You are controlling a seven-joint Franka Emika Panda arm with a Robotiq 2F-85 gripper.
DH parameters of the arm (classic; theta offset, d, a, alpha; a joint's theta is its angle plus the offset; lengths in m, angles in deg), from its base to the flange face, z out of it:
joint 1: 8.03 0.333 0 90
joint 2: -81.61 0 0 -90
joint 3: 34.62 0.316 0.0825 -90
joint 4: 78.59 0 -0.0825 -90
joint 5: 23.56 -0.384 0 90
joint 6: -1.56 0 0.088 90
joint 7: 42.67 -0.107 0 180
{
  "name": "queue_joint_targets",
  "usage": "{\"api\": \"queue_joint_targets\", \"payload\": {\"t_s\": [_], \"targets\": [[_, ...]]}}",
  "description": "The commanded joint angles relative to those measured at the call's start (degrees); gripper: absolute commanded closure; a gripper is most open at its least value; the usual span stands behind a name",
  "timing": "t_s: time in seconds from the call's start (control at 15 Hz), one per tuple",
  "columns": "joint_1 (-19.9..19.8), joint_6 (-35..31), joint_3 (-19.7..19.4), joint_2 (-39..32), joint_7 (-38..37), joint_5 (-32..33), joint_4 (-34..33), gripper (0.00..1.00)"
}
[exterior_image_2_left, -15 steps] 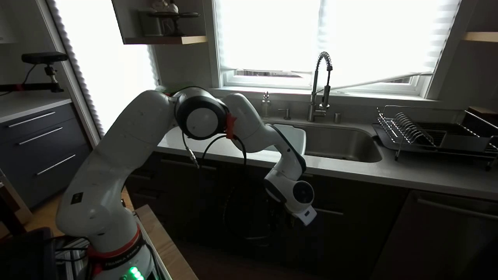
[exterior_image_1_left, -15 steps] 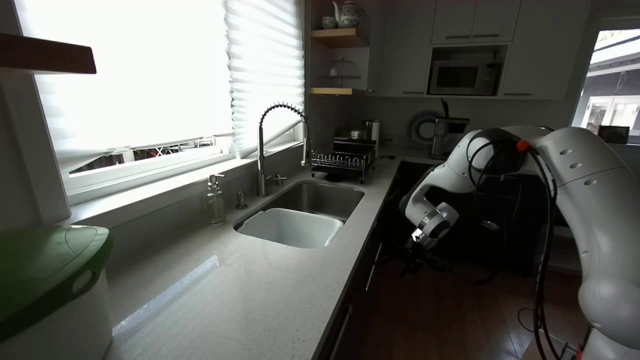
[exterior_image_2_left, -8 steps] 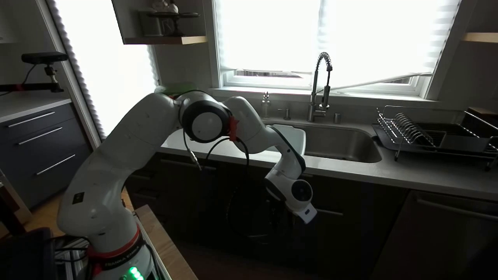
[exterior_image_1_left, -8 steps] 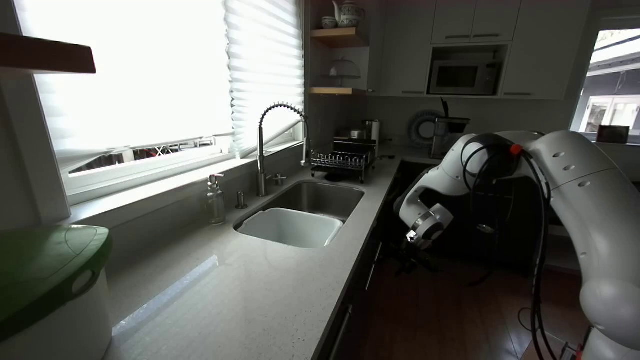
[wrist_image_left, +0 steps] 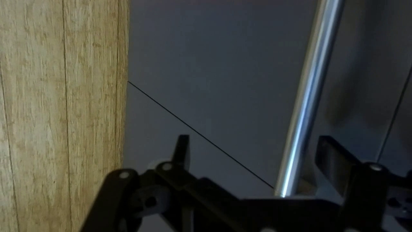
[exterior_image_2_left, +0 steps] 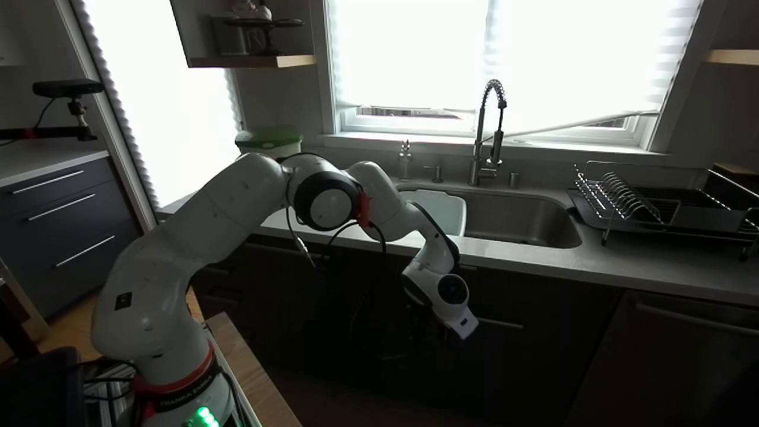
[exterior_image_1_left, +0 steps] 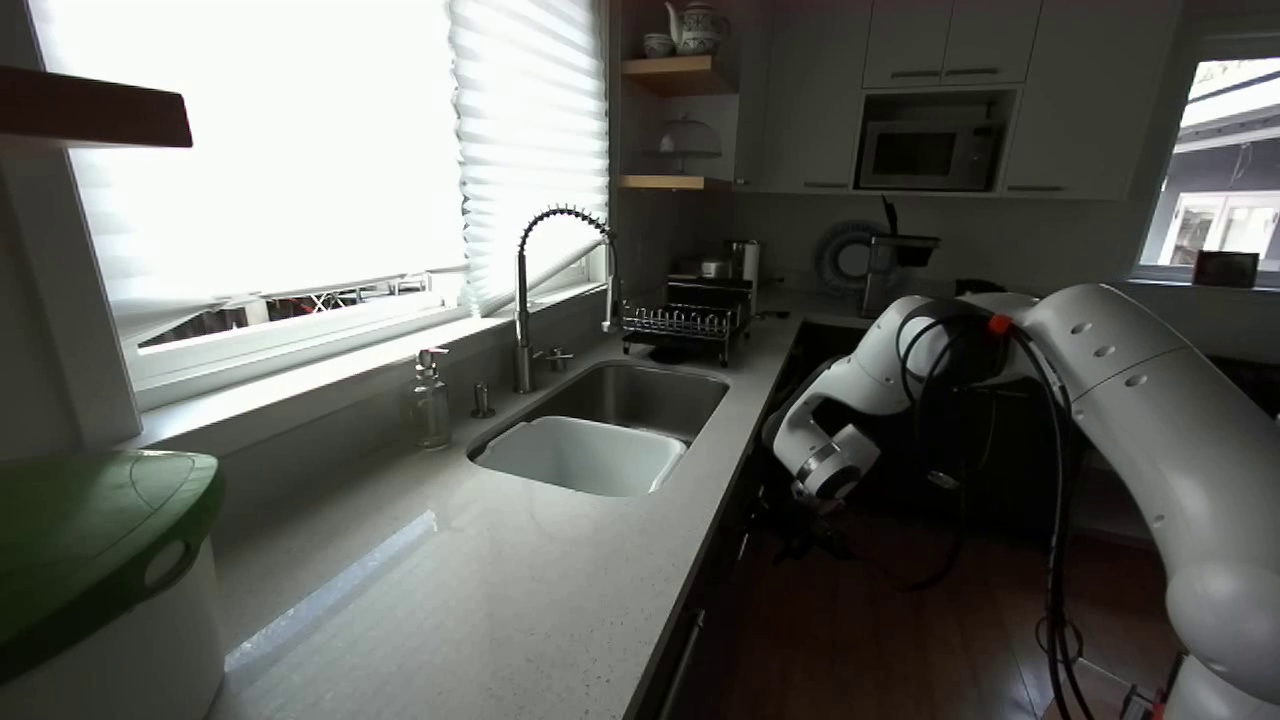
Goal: Open the cupboard door
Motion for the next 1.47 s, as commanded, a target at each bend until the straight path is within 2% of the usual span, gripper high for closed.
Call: {"api": "queue_joint_targets", "payload": {"t_s": [0.0, 0.4, 0.73, 1.07, 1.4], "targets": [[0.24, -1.82, -0.09, -3.93, -3.44, -0.8, -3.85, 0.0], [2.41, -1.41, -3.69, -3.56, -16.66, 5.3, -1.5, 0.0], [1.48, -1.15, -5.68, -1.93, -22.85, 9.32, 3.24, 0.0], [-0.63, -2.34, -3.63, 1.2, -26.29, 1.8, 9.17, 0.0], [-0.12, -9.61, -2.55, 6.51, -21.93, -13.0, 19.37, 0.0]]}}
